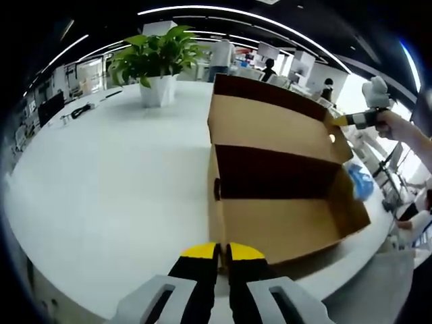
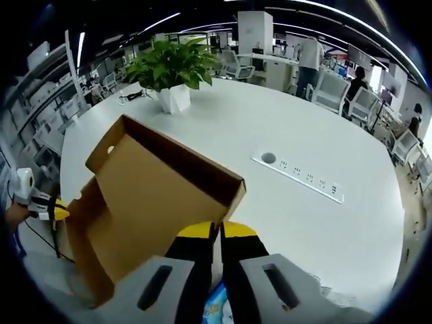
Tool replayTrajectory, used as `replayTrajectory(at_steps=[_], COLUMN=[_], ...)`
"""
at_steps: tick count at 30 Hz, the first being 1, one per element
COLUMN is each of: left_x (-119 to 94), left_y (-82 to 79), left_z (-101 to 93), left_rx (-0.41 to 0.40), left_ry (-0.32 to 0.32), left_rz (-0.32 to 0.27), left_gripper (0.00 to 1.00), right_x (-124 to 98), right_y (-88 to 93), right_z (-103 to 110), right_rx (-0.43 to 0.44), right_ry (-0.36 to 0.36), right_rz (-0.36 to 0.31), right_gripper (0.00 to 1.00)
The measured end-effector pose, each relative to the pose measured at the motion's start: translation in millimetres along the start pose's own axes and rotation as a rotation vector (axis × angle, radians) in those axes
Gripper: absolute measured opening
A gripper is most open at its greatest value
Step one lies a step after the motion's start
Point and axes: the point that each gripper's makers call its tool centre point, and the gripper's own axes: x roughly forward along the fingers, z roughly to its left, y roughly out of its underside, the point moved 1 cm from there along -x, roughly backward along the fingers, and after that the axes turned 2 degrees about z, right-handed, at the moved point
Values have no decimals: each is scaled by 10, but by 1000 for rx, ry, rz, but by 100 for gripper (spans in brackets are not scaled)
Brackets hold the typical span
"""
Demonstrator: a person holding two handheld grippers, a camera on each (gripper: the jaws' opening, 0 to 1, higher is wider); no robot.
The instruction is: Operate the shoe box by opening the lid, removing the specified soft item, and placing it in the target area until the item is outside and the box remains undamaged.
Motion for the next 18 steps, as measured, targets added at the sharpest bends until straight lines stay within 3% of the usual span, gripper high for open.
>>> replayTrajectory(at_steps=[18], left_x=[1], left_y=[-4], left_z=[-13], left_rx=[26], left_ry=[5], left_rz=[13], left_gripper=[5], right_x=[-314], right_y=[-9], right_z=[147], right_rx=[-22], right_ry=[-10], right_rz=[-65], right_gripper=[1])
